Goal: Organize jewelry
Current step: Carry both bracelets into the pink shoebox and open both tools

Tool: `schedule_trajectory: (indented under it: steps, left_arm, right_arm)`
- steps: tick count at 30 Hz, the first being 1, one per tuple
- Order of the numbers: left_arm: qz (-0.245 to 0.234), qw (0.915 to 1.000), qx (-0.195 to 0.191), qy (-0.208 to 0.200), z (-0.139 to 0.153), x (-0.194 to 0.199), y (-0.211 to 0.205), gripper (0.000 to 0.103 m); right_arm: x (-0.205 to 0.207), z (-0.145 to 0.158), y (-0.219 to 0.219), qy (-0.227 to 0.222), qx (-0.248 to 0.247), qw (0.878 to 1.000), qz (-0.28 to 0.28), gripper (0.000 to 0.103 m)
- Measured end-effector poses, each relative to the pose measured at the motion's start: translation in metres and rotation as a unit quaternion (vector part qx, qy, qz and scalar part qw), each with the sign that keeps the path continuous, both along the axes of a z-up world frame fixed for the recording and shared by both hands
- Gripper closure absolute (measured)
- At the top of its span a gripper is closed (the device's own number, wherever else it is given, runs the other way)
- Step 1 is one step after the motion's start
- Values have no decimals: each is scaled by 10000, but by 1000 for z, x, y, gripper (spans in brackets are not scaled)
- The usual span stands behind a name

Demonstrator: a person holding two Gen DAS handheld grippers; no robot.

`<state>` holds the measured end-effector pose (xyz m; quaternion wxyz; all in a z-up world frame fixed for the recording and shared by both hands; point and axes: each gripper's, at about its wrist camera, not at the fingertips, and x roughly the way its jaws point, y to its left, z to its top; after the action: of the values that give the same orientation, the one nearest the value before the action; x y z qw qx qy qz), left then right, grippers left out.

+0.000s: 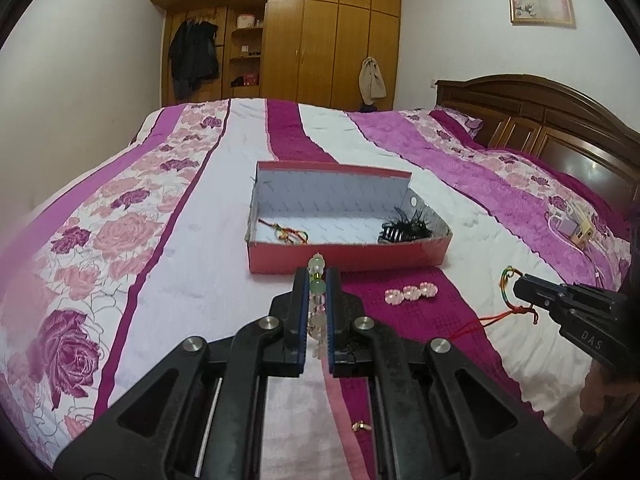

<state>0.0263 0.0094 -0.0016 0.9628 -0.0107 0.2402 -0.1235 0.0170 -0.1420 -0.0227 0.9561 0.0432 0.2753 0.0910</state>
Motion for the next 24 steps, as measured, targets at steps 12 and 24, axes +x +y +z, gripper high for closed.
schedule_trajectory:
  steps: [12,24]
  left_arm:
    - [-68,9990,-114,-436,16,20,-10,103]
    - [25,9956,-187,-917,30,54,-22,103]
  right_arm:
    - [28,28,5,-609,78,9980,-116,96]
    - [71,42,6,-953,123,9949,-307,96]
